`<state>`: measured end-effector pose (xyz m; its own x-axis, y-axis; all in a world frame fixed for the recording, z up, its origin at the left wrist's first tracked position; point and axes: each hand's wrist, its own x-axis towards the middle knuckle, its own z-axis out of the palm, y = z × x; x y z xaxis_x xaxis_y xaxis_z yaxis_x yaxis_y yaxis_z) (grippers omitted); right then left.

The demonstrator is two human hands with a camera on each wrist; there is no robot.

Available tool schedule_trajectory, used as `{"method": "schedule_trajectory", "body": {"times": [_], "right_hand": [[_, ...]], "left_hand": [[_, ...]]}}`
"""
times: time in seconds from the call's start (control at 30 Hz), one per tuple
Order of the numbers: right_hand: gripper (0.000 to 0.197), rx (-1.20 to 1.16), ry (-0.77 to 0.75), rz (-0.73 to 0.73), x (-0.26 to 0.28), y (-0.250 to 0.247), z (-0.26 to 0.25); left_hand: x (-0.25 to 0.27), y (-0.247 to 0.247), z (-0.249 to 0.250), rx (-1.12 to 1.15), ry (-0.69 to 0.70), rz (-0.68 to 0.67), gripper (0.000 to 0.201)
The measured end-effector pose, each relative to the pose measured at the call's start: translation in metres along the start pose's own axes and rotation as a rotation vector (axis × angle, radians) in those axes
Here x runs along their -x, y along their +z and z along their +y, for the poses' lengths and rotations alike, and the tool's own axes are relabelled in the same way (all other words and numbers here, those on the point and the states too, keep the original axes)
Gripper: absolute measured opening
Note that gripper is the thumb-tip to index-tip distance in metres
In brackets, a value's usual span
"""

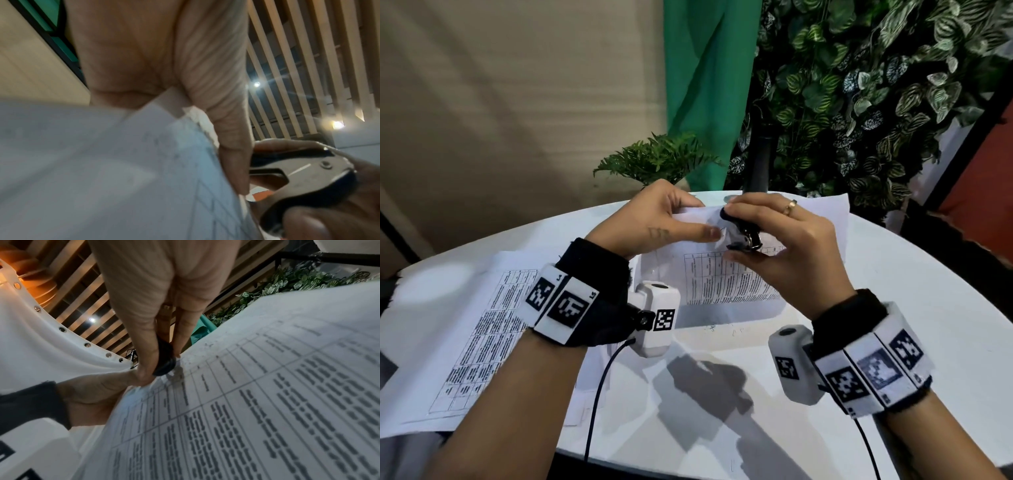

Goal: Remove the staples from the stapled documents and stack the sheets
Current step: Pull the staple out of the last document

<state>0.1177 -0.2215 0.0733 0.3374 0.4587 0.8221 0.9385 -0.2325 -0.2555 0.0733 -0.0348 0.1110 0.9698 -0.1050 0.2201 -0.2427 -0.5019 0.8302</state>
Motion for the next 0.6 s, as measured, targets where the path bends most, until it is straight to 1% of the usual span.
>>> {"method": "schedule_trajectory", "body": {"times": [0.1, 0.23, 0.4, 0.6], "right_hand": [[0.039, 0.007, -0.027, -0.007, -0.003, -0.002, -0.001], [0.039, 0.003, -0.042, -0.041, -0.007, -0.003, -0.002], [0.04, 0.015, -0.059, -0.091, -0.009, -0.006, -0.002], [0.039, 0.049, -0.094, -0.128, -0.012, -0.007, -0.002]], "left_hand": [[0.0, 0.0, -0.002, 0.032, 0.025, -0.001, 0.021], [-0.001, 0.0, 0.0, 0.047, 0.036, -0.006, 0.009], [-0.002, -0.001, -0.001, 0.068, 0.067, -0.027, 0.024], [-0.003, 0.0, -0.004, 0.098, 0.088, -0.045, 0.01]]}}
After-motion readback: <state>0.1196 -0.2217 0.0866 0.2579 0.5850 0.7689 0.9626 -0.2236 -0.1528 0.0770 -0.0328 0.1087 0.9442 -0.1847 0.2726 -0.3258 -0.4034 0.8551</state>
